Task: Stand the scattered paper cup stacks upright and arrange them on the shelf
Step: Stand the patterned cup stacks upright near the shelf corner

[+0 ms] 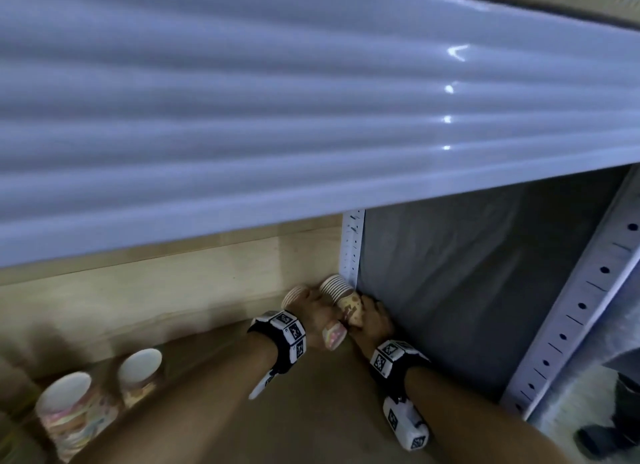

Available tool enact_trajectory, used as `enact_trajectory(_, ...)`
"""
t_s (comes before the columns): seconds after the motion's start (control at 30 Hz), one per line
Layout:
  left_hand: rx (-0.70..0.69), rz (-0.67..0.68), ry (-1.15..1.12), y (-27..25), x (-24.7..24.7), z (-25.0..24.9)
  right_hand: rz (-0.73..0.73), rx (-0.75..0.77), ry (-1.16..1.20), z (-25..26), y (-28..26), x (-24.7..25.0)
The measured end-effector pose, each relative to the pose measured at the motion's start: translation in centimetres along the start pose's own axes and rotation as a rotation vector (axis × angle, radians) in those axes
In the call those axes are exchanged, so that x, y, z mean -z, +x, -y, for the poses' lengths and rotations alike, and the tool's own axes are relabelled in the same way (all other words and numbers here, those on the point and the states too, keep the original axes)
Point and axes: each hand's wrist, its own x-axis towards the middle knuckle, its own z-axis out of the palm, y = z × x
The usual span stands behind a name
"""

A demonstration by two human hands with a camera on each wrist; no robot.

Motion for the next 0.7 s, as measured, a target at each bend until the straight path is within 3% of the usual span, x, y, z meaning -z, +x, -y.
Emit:
enact_trajectory(0.33, -0.030, -0.022, 0.082, -0.5, 0.5, -0.2, -0.043, -0.005, 0.023, 0.6, -0.2, -0.2)
enact_trajectory(0.53, -0.021, -0.054, -0.108, -2.0, 2.2, 0.4, -0.078, 0.038, -0.016, 2.1, -0.1, 0.9)
enact_trajectory(0.7, 0.140, -0.084, -0.308, -3.8, 3.9, 1.3, -0.091, 0.112, -0.057, 3.6, -0.5, 3.2)
